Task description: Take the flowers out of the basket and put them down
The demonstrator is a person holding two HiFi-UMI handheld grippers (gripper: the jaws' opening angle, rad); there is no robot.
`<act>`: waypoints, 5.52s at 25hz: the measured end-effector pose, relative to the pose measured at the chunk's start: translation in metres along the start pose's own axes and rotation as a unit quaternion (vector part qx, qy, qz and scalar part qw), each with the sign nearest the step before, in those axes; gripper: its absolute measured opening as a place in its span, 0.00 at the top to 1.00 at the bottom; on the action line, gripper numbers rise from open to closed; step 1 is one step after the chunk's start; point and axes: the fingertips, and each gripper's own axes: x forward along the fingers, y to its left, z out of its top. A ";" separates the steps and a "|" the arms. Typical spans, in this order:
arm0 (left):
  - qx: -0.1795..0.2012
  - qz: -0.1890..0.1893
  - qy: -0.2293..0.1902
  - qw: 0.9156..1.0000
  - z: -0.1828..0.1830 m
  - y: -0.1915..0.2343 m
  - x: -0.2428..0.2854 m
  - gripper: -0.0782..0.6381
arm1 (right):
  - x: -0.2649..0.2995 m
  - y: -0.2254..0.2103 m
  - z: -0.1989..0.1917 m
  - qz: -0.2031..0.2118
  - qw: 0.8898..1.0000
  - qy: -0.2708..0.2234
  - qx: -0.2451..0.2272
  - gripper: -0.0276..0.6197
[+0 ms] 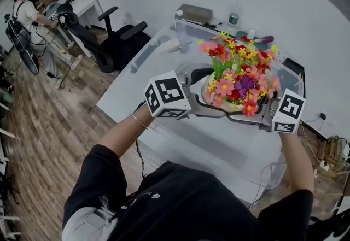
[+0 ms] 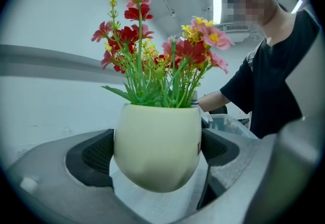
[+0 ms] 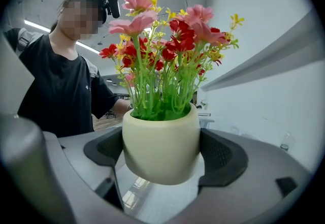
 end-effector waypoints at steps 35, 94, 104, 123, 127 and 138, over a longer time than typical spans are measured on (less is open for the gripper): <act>0.029 0.061 0.018 0.998 0.041 -0.029 -0.002 0.16 | -0.023 0.029 0.034 0.044 0.997 -0.034 -0.045 0.25; 0.031 0.069 -0.015 0.997 0.046 -0.080 -0.123 0.16 | 0.069 0.108 0.083 0.047 0.997 -0.026 -0.056 0.25; 0.025 0.087 -0.018 0.996 0.051 -0.085 -0.130 0.16 | 0.071 0.115 0.090 0.067 0.996 -0.024 -0.056 0.25; 0.014 0.141 -0.018 0.990 0.055 -0.105 -0.181 0.16 | 0.108 0.147 0.112 0.119 0.990 -0.020 -0.069 0.25; 0.013 0.162 -0.016 0.987 0.041 -0.100 -0.200 0.16 | 0.131 0.147 0.108 0.139 0.987 -0.022 -0.075 0.25; 0.002 0.216 -0.012 0.976 0.023 -0.107 -0.251 0.16 | 0.180 0.166 0.111 0.193 0.977 -0.027 -0.086 0.25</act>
